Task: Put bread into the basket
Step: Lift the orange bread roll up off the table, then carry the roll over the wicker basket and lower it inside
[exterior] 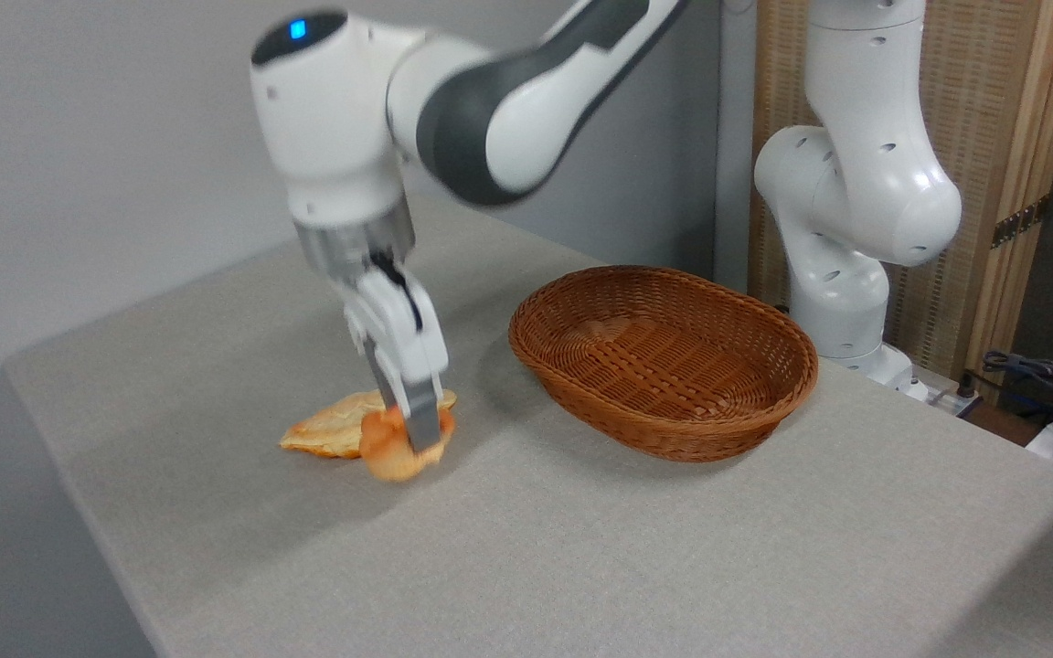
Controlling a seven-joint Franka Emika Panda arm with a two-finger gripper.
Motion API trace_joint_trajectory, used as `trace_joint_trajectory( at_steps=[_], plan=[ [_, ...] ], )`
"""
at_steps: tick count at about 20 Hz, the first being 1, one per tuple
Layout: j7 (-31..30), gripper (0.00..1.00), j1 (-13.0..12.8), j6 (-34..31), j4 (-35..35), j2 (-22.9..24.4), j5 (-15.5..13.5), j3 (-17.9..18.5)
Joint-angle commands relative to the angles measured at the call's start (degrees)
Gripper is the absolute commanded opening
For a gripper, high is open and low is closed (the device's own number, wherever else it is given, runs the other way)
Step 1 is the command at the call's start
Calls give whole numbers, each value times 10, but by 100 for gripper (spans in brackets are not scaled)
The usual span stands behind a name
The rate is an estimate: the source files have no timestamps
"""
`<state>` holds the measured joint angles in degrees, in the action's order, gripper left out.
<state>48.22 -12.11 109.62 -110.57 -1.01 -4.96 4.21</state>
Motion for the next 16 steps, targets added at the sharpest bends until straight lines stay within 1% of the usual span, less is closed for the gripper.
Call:
trace_joint_trajectory(
  at_steps=[1, 4, 5, 7, 9, 12, 16],
  plan=[
    [-25, 45, -8, -76, 11, 63, -6, -3],
    [-101, 45, -23, -129, 10, 90, -6, -8],
    [-116, 46, -23, -148, 8, 97, -6, -8],
    [-121, 46, -24, -189, 2, 113, -3, -9],
    [-120, 49, -24, -218, -24, 139, -2, -9],
    [-115, 50, -24, -220, -84, 178, 0, -9],
    [-112, 53, -24, -214, -155, 211, 1, -10]
  ],
)
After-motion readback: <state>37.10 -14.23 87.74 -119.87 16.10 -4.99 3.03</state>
